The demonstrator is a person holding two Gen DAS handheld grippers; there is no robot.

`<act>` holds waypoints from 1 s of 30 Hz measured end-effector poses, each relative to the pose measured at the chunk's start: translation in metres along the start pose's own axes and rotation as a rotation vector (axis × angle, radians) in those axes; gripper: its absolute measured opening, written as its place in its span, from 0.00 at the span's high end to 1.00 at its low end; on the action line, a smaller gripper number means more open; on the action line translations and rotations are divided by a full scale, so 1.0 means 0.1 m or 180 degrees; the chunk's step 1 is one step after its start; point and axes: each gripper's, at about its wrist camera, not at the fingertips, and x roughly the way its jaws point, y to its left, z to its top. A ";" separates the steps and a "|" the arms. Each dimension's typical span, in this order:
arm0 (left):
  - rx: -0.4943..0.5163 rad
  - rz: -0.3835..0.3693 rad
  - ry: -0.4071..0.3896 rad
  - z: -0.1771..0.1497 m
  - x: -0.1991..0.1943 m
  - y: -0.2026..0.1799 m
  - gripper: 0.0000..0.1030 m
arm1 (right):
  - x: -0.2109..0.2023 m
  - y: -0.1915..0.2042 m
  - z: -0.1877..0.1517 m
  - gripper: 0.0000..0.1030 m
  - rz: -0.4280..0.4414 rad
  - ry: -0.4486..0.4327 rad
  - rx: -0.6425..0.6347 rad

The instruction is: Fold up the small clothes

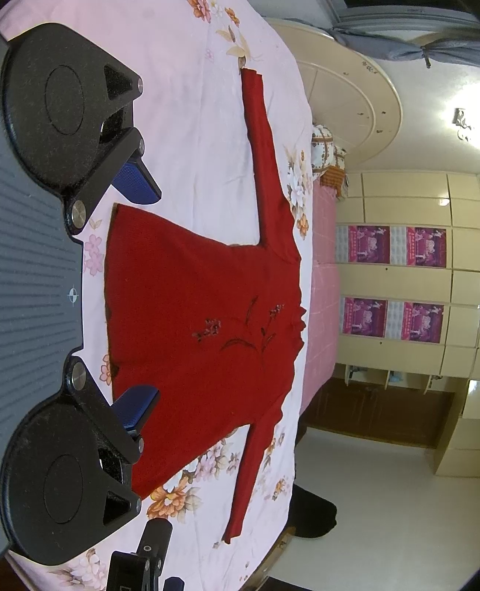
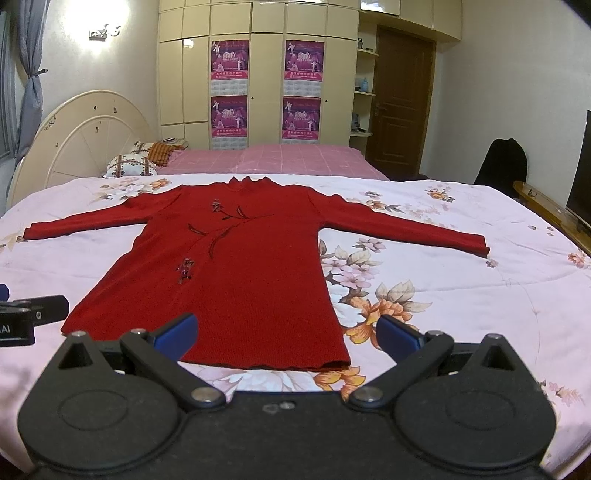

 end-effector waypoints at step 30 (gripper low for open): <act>-0.0002 0.0017 -0.0013 0.07 0.00 0.01 0.00 | -0.02 0.03 0.03 0.01 0.0033 -0.0006 -0.0043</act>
